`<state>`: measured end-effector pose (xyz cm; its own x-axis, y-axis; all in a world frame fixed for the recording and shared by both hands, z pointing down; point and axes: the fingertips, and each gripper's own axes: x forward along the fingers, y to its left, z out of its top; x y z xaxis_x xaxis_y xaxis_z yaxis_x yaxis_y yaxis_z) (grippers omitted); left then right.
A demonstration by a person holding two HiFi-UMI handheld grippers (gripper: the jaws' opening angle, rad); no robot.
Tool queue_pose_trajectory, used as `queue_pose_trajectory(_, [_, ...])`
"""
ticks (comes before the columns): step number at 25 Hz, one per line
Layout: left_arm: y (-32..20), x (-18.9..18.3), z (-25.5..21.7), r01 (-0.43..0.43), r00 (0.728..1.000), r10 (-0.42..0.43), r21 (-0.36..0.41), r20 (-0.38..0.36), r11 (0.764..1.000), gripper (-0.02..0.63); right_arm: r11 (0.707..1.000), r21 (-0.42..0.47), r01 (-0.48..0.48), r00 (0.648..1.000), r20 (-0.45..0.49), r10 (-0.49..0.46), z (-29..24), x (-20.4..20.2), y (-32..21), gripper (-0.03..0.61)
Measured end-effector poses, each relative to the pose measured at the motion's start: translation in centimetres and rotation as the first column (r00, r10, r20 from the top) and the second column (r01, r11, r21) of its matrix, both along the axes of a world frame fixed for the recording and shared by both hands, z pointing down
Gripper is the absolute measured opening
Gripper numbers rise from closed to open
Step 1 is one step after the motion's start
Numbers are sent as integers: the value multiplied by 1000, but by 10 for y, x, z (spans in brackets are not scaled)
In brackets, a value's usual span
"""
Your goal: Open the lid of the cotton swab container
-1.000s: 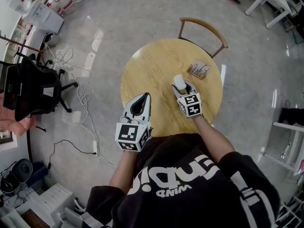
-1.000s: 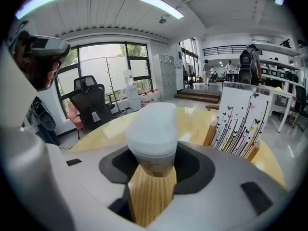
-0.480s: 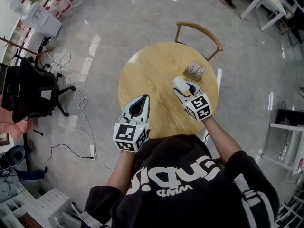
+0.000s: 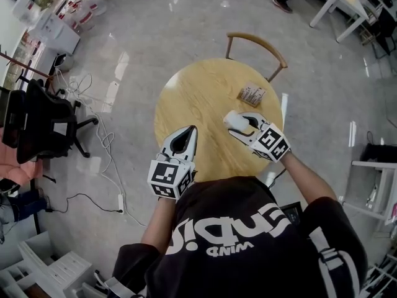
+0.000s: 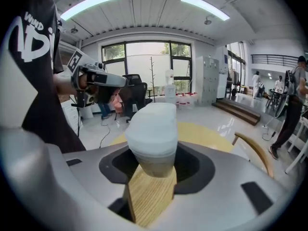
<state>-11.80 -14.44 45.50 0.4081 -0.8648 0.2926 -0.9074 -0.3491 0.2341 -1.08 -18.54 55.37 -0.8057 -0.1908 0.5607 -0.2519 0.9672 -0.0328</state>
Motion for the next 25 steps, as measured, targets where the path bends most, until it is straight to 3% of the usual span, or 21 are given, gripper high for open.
queue_pose_trajectory(4, [2, 5, -3, -24, 1000, 24, 6, 8, 1000, 9, 991, 10, 130, 991, -16, -130, -10, 1, 19, 196])
queue_pose_trajectory(9, [6, 8, -4, -69, 997, 68, 11, 21, 998, 9, 959, -6, 285, 959, -13, -285, -22, 0, 39, 196])
queue_pose_trajectory(25, [12, 11, -20, -139, 990, 138, 64, 19, 988, 25, 964, -13, 265, 964, 25, -265, -34, 5, 44, 196])
